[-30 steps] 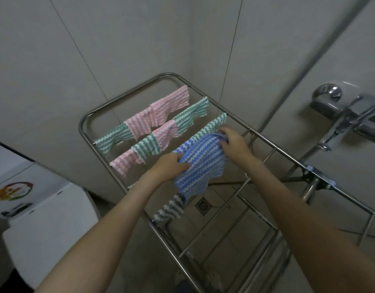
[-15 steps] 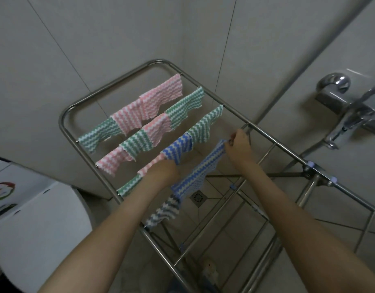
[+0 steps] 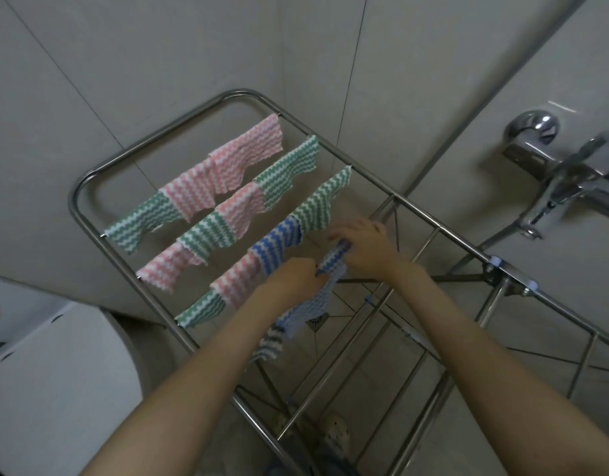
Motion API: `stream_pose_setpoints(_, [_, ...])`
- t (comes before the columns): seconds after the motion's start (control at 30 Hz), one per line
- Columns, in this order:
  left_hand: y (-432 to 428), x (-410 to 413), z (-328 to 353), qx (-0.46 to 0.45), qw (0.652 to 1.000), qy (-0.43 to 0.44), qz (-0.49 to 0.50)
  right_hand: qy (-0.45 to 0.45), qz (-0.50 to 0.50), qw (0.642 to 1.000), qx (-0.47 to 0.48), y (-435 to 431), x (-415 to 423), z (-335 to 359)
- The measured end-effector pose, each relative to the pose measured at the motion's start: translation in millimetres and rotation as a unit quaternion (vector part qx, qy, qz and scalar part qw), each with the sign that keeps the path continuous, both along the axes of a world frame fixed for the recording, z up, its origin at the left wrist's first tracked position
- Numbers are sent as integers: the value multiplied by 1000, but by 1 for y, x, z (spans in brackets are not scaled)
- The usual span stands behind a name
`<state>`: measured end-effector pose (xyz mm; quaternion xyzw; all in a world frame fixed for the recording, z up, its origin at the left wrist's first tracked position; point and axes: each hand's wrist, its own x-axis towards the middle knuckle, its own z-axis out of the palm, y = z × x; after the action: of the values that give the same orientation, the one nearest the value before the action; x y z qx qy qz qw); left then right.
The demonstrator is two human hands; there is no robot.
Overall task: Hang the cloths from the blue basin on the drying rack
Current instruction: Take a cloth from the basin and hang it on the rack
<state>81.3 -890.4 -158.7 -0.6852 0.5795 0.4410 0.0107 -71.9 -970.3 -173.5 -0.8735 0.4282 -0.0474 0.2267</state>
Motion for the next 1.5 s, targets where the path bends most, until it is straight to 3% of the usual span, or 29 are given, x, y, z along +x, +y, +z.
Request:
stream_pose_setpoints(0.07, [2, -2, 1, 8, 1000, -4, 0, 101, 85, 991, -12, 7, 0, -3])
stream_pose_setpoints(0.2, [4, -3, 0, 14, 1000, -16, 1, 149, 91, 982, -79, 12, 2, -6])
stream_pose_setpoints(0.3, [6, 0, 12, 7, 999, -43, 9, 134, 84, 983, -90, 15, 4, -5])
stream_pose_setpoints(0.43, [13, 7, 30, -50, 999, -12, -2, 146, 97, 983, -50, 25, 5, 15])
stream_pose_setpoints(0.6, [29, 13, 40, -60, 996, -64, -30, 119, 118, 986, -11, 48, 11, 41])
stream_pose_setpoints(1.0, [147, 55, 80, -110, 973, -149, 134, 58, 200, 978, 1, 121, 65, 75])
stream_pose_setpoints(1.2, [264, 61, 109, -92, 930, -196, 296, 14, 325, 946, -4, 200, 110, 98])
stream_pose_setpoints(1.5, [477, 34, 139, -59, 816, -223, 531, -28, 545, 838, 11, 361, 173, 129])
